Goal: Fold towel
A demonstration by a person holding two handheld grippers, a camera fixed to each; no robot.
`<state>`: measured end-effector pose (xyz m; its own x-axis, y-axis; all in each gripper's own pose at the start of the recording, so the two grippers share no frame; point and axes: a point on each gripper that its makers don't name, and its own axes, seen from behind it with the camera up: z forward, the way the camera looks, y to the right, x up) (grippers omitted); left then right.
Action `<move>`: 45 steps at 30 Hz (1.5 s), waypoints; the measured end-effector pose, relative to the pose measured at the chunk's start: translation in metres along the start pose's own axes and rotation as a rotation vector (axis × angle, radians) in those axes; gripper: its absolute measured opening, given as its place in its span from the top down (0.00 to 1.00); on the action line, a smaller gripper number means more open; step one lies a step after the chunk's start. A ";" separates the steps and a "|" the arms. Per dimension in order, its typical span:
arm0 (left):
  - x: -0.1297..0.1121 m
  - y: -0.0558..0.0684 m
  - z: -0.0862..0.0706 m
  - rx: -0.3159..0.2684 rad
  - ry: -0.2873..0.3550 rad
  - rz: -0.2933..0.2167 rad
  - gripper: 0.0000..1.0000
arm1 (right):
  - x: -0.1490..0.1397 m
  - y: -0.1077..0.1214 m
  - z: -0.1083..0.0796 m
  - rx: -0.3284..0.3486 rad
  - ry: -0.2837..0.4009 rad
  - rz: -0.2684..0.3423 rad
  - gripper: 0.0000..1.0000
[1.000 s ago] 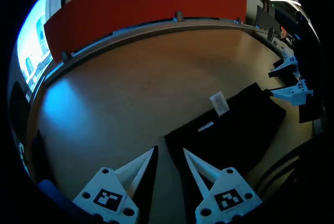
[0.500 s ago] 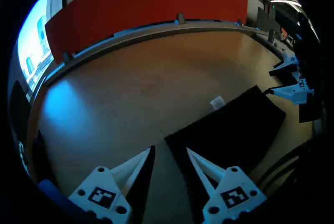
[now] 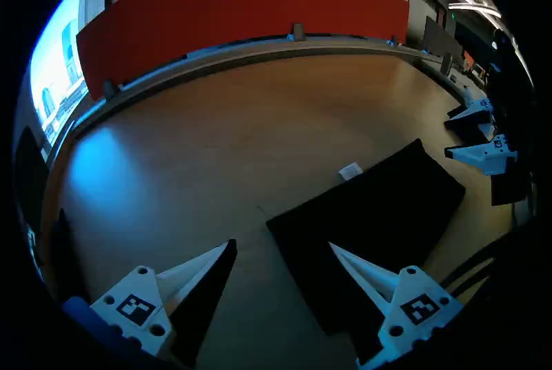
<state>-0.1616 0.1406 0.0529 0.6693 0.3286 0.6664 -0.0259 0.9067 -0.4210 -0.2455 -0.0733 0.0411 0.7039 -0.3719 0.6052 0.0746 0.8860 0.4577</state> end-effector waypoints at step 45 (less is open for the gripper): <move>-0.075 -0.026 -0.110 0.186 0.064 -0.212 0.13 | -0.024 -0.035 -0.031 0.170 -0.025 -0.115 0.00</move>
<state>-0.1289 0.0637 -0.0541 0.7194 0.1145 0.6851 -0.0120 0.9882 -0.1525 -0.2434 -0.0869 -0.0099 0.6795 -0.4766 0.5578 0.0318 0.7787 0.6266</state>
